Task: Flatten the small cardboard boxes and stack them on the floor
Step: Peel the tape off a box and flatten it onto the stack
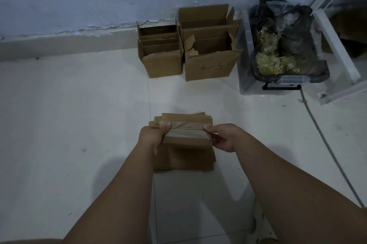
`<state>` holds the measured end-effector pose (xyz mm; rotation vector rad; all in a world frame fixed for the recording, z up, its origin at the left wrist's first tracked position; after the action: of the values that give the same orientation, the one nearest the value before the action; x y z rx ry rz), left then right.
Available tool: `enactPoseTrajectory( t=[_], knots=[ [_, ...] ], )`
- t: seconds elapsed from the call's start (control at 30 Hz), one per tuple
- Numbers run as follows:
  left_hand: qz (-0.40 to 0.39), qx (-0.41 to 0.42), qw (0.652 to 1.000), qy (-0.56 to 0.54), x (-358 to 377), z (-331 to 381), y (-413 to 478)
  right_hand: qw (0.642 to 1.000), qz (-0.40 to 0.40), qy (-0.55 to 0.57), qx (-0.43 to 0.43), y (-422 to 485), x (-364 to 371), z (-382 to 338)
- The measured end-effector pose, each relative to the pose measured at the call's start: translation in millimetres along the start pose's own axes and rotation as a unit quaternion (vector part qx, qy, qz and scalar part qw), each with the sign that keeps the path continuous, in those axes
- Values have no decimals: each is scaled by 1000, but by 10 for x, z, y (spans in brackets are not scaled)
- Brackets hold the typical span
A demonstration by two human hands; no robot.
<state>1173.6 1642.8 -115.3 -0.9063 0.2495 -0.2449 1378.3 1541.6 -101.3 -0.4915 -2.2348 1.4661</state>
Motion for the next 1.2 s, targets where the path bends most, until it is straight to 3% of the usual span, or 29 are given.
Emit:
enactPoseTrajectory(
  t=[0.13,0.2,0.23,0.3,0.37,0.43,0.53,0.7,0.8,0.9,1.07,1.2],
  knots=[
    [102,67,987,104,-11,109,-136,995,16,-92,-45,-89,10,-118],
    [122,78,982,126,15,118,-191,970,38,-213,-112,-83,34,-262],
    [124,77,981,126,17,118,-192,940,68,-301,-146,-88,58,-338],
    [117,68,983,124,9,120,-169,847,128,-477,-197,-128,196,-444],
    [101,57,986,116,-3,109,-131,770,111,-583,-233,-147,449,-382],
    [78,55,991,95,3,95,-119,729,79,-634,-246,-128,621,-220],
    [15,42,999,13,24,30,-131,684,111,-674,-255,-140,624,-128],
    [-71,5,991,-112,85,-117,-160,685,114,-669,-266,-126,600,-138],
    [-59,-24,987,-149,73,-207,-140,686,95,-675,-255,-99,575,-124],
    [-53,-29,994,-96,71,-184,-127,688,82,-676,-250,-82,551,-140],
    [-13,4,1000,-9,108,-101,-110,649,94,-693,-300,-112,666,-108],
    [112,91,974,175,25,92,-174,647,99,-685,-320,-120,739,-30]
  ],
)
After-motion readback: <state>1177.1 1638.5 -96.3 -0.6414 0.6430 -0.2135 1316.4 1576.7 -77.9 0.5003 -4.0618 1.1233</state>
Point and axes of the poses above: each hand's wrist, its own y-axis towards the middle knuckle, its own x-axis out of the palm, z = x × y, the point moved 8 cm from there along y, towards the middle knuckle, and after that the axes turned 6 degrees about -z, right-handed, at the moved point
